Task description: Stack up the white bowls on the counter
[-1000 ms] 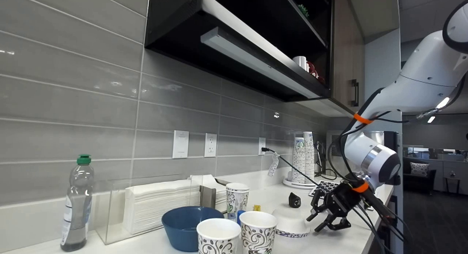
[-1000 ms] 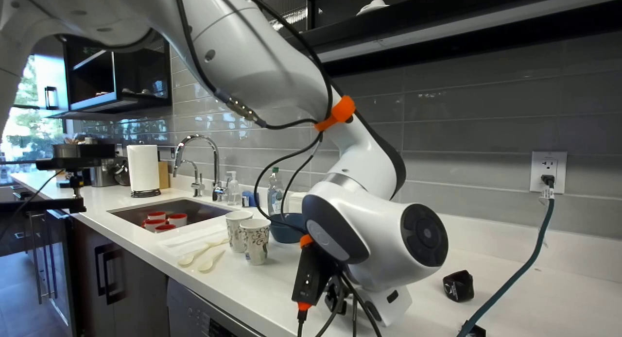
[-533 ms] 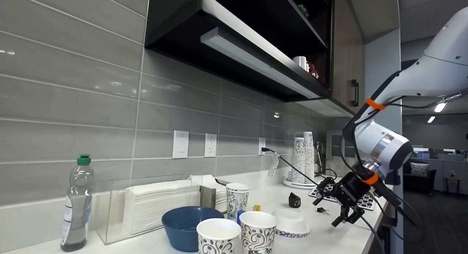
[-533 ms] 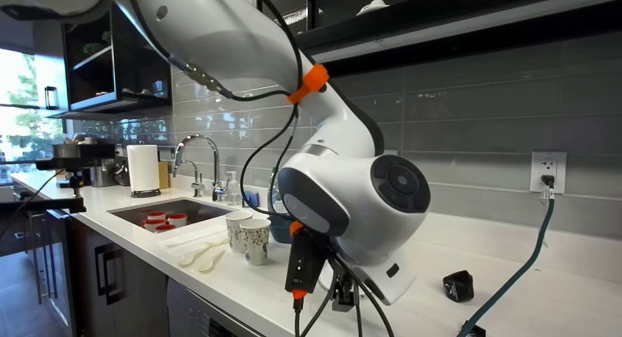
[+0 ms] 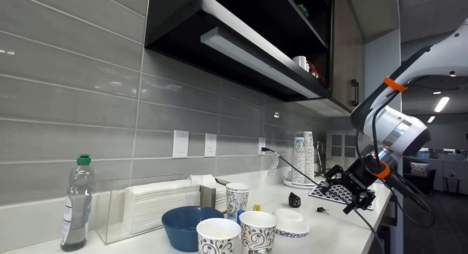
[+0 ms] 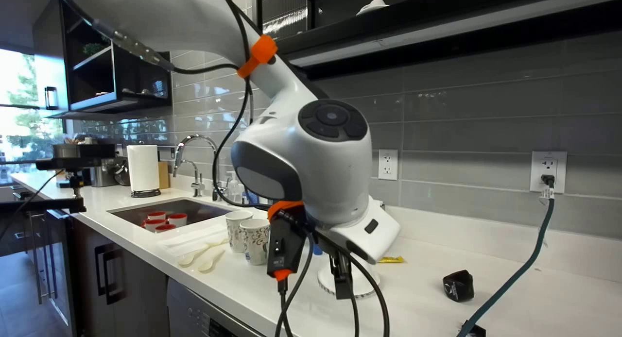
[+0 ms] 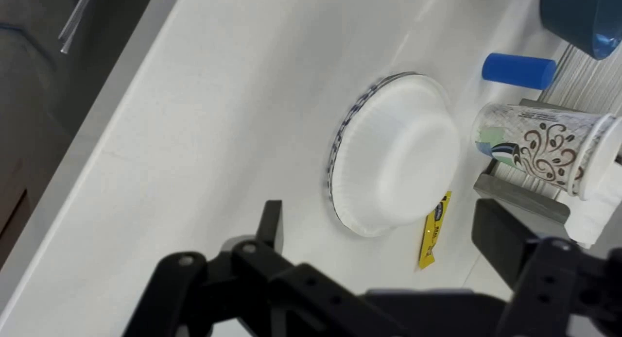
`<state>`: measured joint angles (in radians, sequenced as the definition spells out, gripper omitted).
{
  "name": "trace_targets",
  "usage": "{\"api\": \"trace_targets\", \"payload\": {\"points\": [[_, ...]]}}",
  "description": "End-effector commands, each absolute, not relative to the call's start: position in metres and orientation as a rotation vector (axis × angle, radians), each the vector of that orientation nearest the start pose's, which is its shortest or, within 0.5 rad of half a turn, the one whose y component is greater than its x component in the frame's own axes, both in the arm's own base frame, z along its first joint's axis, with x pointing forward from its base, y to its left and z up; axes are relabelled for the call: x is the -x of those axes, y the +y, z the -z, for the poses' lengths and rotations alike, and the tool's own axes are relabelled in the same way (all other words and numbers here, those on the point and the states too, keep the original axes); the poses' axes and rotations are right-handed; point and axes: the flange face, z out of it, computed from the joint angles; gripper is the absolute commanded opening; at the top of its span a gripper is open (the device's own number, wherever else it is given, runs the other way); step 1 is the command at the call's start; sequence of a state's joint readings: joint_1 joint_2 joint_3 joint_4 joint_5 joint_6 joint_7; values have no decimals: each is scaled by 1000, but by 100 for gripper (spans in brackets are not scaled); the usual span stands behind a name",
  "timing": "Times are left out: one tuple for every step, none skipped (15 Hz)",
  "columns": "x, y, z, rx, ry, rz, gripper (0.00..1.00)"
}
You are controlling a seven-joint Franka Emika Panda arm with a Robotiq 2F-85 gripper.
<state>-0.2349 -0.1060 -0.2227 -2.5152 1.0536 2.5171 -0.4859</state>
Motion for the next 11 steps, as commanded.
{"api": "trace_targets", "payload": {"points": [[-392, -194, -339, 2386, 995, 584, 100], [-392, -190, -341, 2385, 980, 591, 100], [-402, -200, -334, 2363, 1011, 553, 100], [-400, -197, -335, 2366, 1002, 562, 100], [-399, -195, -337, 2367, 997, 568, 100], [-398, -194, -337, 2367, 995, 569, 100], [-397, -194, -337, 2367, 994, 569, 100], [-397, -194, -337, 2367, 994, 569, 100], [-397, -194, -337, 2367, 993, 570, 100], [-397, -194, -337, 2368, 993, 570, 100], [-397, -194, -337, 2368, 993, 570, 100]]}}
